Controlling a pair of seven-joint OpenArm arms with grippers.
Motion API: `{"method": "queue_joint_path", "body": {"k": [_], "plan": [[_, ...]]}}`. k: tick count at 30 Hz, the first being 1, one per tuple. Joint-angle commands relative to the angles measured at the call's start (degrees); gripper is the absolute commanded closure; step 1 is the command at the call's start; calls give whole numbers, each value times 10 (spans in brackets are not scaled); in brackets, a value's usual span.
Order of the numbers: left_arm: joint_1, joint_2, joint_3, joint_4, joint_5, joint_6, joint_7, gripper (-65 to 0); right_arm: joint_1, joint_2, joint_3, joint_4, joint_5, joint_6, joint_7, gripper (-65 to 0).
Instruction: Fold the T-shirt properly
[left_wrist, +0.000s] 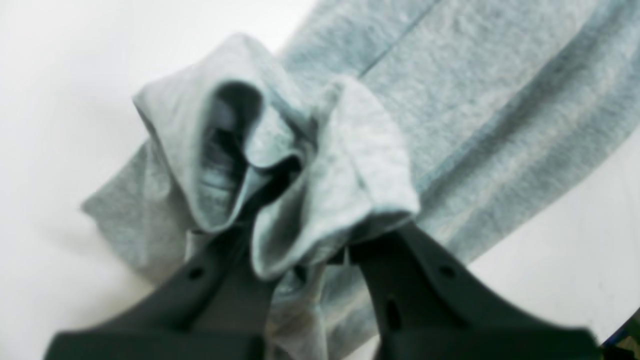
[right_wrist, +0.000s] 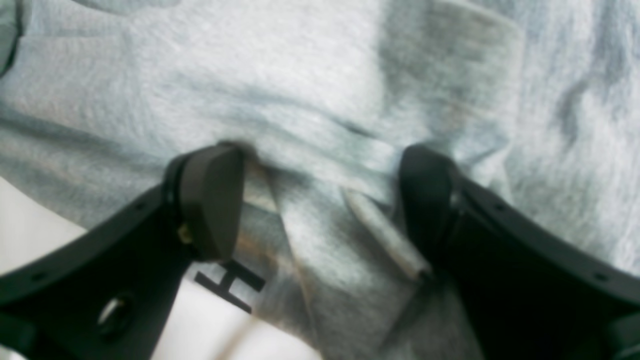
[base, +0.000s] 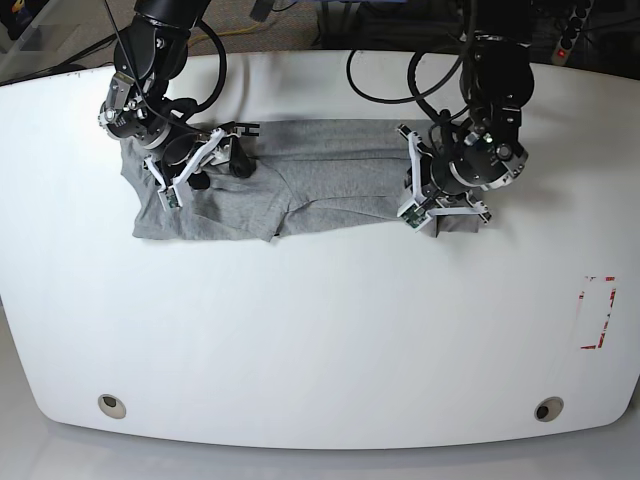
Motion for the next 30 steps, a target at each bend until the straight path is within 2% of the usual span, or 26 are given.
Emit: {"method": "queue_joint_path", "body": {"k": [1,6,8,9,14,16,17,22,24,26,30], "plan": [[-11,13,20,5,-4,0,-12,0,-6,-1,-2,-4,-21,-6,-39,-474],[-11,14,64,3,-3,0,-12,0,-5,-1,-2,-4,-21,-6,-39,-474],[-11,14,76,3,-3,0,-12,-33,-5,-1,-2,-4,-21,-6,-39,-474],[-11,14,81,3,-3,0,-12,-81,-5,-1,-2,-4,-21,-6,-39,-474],[-9,14,95,16,-5,0,-12,-478,-4,-1,-2,-4,-21,-6,-39,-474],[-6,14,110,37,-8,0,-11,-594,-4,-1,-2,-4,-21,-6,-39,-474],[-6,14,119,51,-8,0,-11,-617,-4,-1,-2,-4,-21,-6,-39,-474],[2,3,190,108,-8,0,-11,-576,-4,-1,-2,-4,-21,-6,-39,-474],[1,-7,197,113,-8,0,-11,-568,-4,-1,-2,-4,-21,-6,-39,-474],[-4,-11,187,114,-8,0,-11,-550,-4,-2,-2,-4,-21,-6,-39,-474],[-7,-11,118,113,-8,0,-12,-506,-4,-11,-2,-4,-21,-6,-39,-474]]}}
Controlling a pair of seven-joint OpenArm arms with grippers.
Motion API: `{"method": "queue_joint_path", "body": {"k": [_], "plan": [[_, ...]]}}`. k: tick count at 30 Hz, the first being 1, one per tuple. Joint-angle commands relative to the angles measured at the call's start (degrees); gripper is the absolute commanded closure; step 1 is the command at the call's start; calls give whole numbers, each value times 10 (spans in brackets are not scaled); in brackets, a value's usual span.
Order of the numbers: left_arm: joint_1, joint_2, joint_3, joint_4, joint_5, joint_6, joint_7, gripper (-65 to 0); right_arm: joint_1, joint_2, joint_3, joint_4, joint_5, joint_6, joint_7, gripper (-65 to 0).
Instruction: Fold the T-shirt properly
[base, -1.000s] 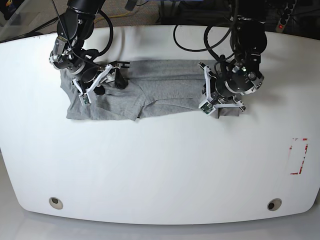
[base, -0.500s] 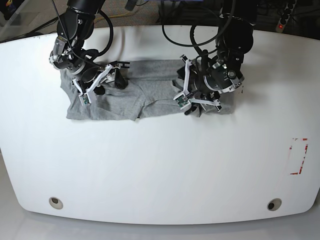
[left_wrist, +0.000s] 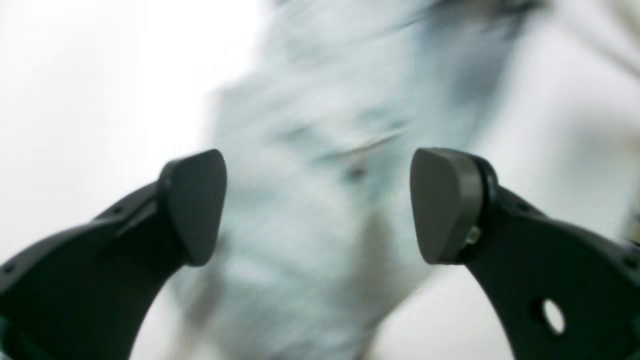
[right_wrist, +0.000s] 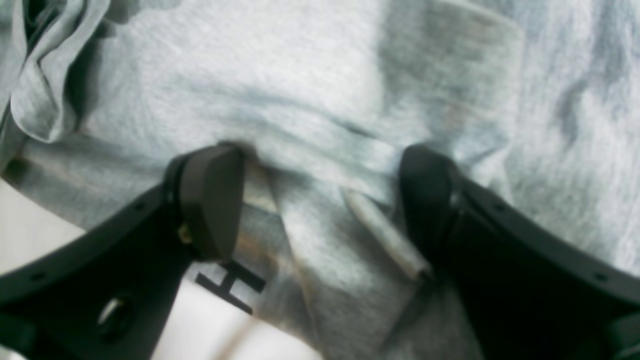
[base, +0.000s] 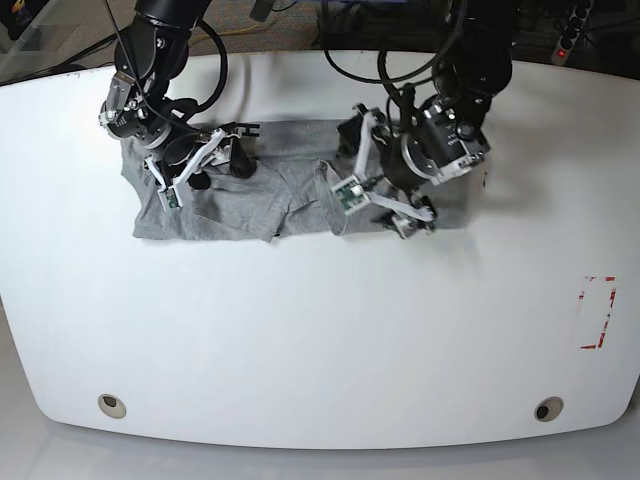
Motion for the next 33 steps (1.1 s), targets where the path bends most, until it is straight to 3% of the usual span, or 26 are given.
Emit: {"method": "queue_joint_path", "body": {"k": [1,6,10,14,18,22,33], "plan": [[-8,3,-45,9,-5,3,-8,-489,-4,-7,-2,-4,-24,-5,-39,-474],[-9,4,-138,-9,-3,3,-8,-340,-5,-9,-2,-4,-23,-5,-39,-474],[-7,0,-169,-40,-1,3,-8,-215,-7,-9,-2,18,-21,-5,-43,-474],[-4,-2,-197,-86,-2,3,-11,0,-8,-9,3,108,23,-5,-93,-474],[2,-2,-230,-134,-2,3,-36,0,11,-9,48,195,81,-5,-158,-476],[18,-2,-236,-139,-3,3,-58,0,49,5,134,187,138,-5,-204,-479],[41,-1,-257,-38,-5,3,-57,0,91,132,274,-71,238,-5,-215,-480]]}}
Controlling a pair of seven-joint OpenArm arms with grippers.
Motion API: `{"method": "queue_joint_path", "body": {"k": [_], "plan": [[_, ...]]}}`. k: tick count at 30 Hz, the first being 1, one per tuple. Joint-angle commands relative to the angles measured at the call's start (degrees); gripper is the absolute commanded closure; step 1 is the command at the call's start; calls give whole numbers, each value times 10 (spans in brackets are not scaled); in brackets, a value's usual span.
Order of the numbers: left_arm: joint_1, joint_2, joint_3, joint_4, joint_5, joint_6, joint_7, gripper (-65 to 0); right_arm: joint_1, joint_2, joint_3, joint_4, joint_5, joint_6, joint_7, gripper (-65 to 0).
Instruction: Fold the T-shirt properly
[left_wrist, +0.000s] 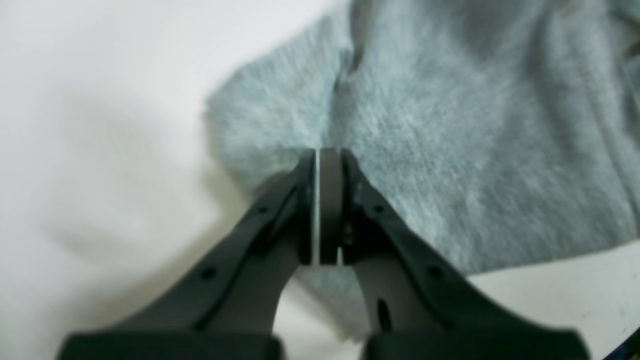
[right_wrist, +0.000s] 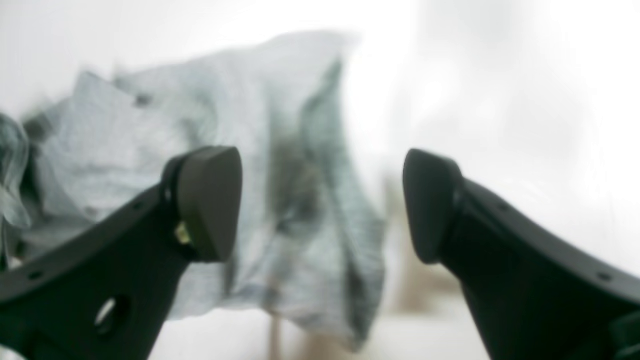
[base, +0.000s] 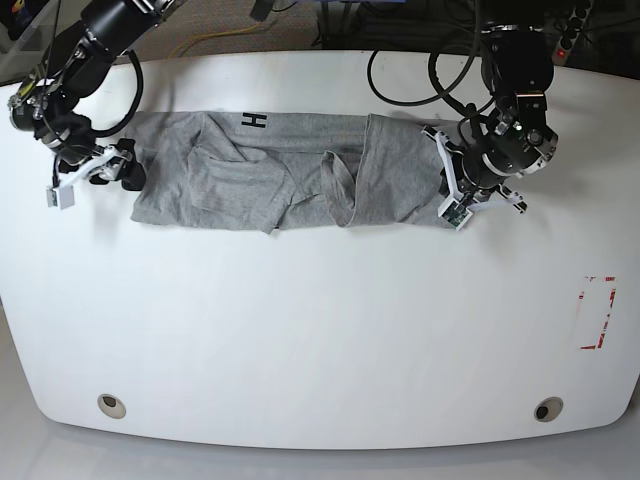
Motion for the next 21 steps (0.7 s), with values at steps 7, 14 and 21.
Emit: {"method": "queue_joint_path", "body": {"k": [7,14,21], "plan": [[1,-2,-9,29,0,0,-7,0,-8,9,-24,-55,36,2,17,-480],[-1,-1,-61,-21,0,0,-8,0,-33,-34,-111,-53,36,2,61,-474],[-10,-1,-81,-131,2,0,-48,0,-36,-41,-132,-54,35,2,97,-355]]}}
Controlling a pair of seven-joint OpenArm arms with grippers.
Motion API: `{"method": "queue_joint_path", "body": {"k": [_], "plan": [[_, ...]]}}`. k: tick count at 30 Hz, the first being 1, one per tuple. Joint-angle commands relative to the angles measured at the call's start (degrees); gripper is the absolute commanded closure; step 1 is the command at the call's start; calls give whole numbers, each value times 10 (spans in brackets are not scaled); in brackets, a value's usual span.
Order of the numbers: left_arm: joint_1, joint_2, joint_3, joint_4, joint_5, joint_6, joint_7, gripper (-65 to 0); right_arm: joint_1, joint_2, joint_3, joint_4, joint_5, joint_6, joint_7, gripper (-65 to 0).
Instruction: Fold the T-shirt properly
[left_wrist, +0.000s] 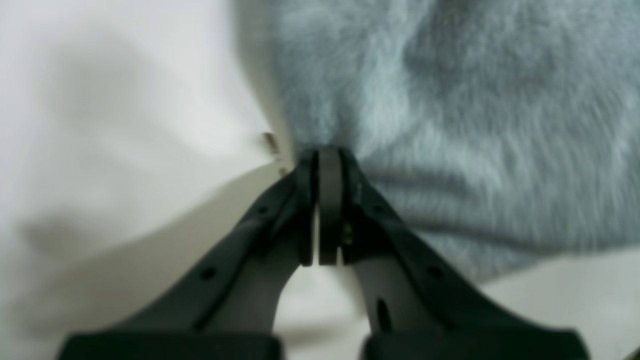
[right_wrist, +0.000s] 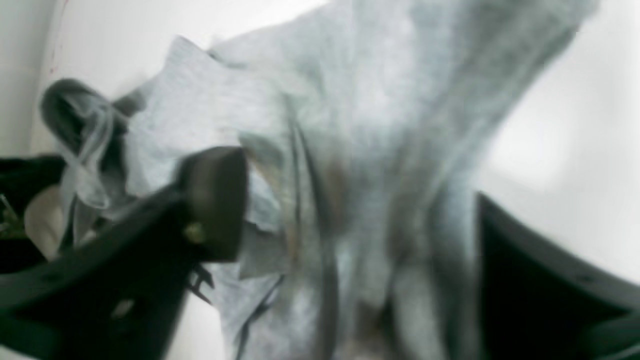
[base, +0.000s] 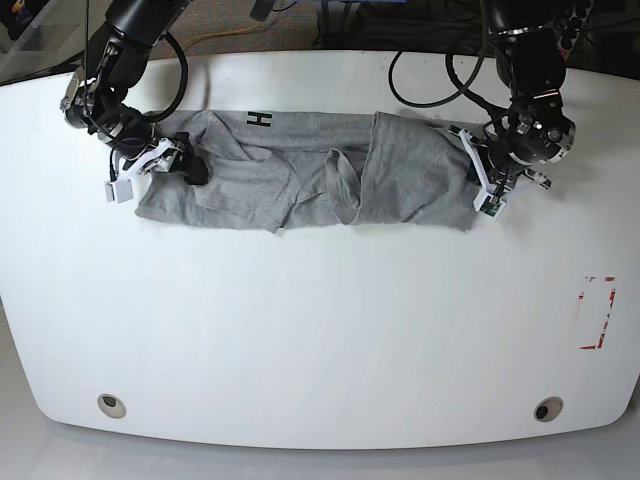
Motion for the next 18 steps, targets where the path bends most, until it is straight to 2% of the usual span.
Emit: {"method": "queue_joint_path", "body": {"k": [1,3,6,9,13,18], "plan": [[-7,-1,1,-44,-2,-1,-19,0,6,9,1,5,-3,-1,-4,-285],[-7,-1,2,-62,-2,-1,-32,0,17,18,1,5,-3,-1,-4,-136],[-6,7,16,-58,-2,-1,-32,0,24,37,1,6,-3,-1,-4,-3],[-5,20,43,-43,-1,-1,-32,0,31,76,1,21,-3,-1,-4,-6],[-6,35,97,-40,-1,-1,-32,0,28,108,1,73,-3,-1,-10,-10],[-8,72,166,-61,-3,-1,-32,0,21,121,1,138,0,-1,-34,-10]]}}
